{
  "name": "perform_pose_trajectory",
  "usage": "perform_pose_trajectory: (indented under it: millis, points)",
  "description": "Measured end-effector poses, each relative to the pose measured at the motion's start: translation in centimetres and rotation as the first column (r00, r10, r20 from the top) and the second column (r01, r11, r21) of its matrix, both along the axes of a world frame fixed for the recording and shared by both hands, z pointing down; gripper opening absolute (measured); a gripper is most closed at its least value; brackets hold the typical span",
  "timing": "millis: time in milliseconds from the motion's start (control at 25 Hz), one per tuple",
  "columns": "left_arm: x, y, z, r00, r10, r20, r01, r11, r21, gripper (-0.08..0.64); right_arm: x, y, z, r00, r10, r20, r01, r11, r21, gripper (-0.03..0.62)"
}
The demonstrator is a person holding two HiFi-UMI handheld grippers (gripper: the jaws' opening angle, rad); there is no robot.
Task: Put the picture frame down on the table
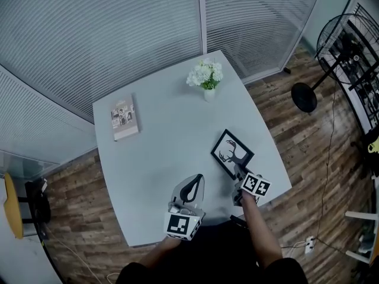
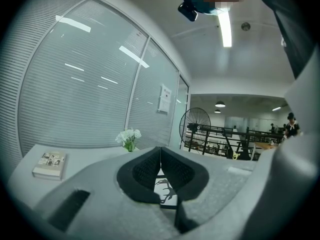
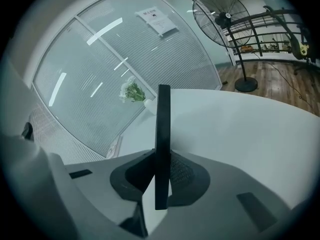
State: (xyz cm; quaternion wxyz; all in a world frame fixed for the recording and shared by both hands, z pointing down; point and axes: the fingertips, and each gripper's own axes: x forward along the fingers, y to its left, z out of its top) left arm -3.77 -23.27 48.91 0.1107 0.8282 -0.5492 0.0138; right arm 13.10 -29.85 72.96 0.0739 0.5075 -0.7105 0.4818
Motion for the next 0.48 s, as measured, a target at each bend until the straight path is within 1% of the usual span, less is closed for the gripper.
perform_pose_trajectory:
  millis: [160, 280, 480]
  points:
    - [0.0, 0.1, 0.2, 1.0, 0.002, 0.002, -0.002, 1.0, -0.016, 0.016, 0.3, 0.1, 0.8, 1.0, 0.013, -0.011, -0.013, 1.0, -0.022, 0.054]
    - [0.1, 0.1, 0.0, 1.0, 0.001, 0.0, -0.001, 1.0, 0.004, 0.016, 0.7, 0.3, 1.6, 0.999, 0.03, -0.012, -0.03, 0.999, -0.042, 0.054]
    - [0.2, 0.4, 0.1, 1.0, 0.008, -0.002, -0.008, 1.0, -0.002, 0.016, 1.1, 0.3, 2.4, 0.999, 0.05, -0.006, -0.05, 0.997, -0.06, 0.061]
